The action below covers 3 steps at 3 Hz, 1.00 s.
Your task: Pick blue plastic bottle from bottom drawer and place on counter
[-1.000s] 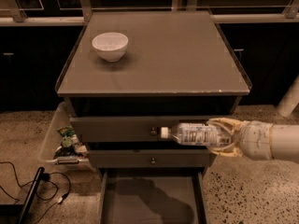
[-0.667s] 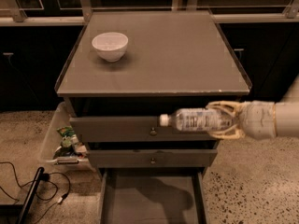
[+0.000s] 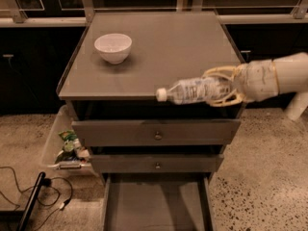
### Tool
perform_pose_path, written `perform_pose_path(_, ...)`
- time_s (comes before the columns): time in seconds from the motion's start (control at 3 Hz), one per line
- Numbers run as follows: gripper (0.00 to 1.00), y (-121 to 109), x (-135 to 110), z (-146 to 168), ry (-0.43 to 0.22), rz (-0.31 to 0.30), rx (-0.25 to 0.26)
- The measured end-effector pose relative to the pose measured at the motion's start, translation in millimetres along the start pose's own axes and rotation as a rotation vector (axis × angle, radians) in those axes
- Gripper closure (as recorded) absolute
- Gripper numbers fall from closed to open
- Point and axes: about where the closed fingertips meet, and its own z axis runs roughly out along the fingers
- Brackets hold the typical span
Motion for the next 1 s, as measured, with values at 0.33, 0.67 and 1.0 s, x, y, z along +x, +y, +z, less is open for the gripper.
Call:
perform_pose_path(0.33, 1.0, -48.4, -6.4, 20.8, -0.036, -0.046, -0.05)
perform_pose_path(0.67, 1.0, -79.0, -10.4, 42.9, -0.034, -0.045, -0.09)
perform_pose_path(1.0, 1.0, -79.3, 18.4, 66.7, 0.035, 0.081, -0.124)
